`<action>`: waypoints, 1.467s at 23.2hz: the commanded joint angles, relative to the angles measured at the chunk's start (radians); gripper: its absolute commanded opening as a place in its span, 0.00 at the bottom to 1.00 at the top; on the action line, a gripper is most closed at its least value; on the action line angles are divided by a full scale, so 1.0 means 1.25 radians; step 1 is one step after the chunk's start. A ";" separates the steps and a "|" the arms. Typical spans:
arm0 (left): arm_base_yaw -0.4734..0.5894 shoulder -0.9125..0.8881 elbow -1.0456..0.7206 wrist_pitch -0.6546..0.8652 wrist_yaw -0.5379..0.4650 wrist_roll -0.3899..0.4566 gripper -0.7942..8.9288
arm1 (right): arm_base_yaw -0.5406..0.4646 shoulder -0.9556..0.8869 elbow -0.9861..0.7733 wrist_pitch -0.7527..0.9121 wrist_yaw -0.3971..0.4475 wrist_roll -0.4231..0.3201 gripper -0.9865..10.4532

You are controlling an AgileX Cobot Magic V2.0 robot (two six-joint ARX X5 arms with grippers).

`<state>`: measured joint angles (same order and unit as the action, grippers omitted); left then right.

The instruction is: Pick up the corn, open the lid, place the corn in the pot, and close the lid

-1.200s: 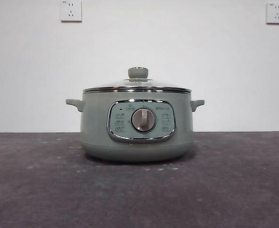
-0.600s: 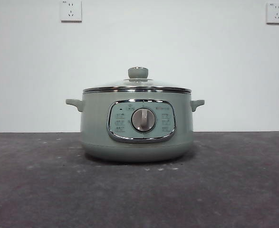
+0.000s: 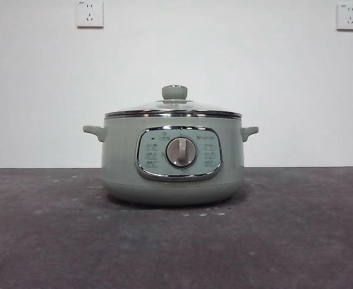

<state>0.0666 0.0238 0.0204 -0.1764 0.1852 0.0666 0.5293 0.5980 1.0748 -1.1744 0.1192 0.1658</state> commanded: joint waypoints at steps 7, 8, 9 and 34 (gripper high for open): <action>0.003 -0.001 -0.008 0.010 -0.002 -0.004 0.08 | -0.349 -0.143 -0.248 0.507 -0.132 -0.147 0.09; 0.003 -0.001 -0.008 0.010 -0.001 -0.004 0.08 | -0.389 -0.179 -0.324 0.574 -0.161 -0.160 0.09; 0.003 -0.001 -0.008 0.010 -0.002 -0.004 0.08 | -0.417 -0.211 -0.387 0.623 -0.172 -0.168 0.09; 0.003 0.002 -0.008 0.010 -0.002 -0.004 0.08 | -0.518 -0.472 -0.848 0.800 -0.173 -0.154 0.09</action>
<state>0.0669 0.0250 0.0204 -0.1726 0.1852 0.0666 -0.1181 0.0105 0.0238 -0.1818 -0.0956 -0.0368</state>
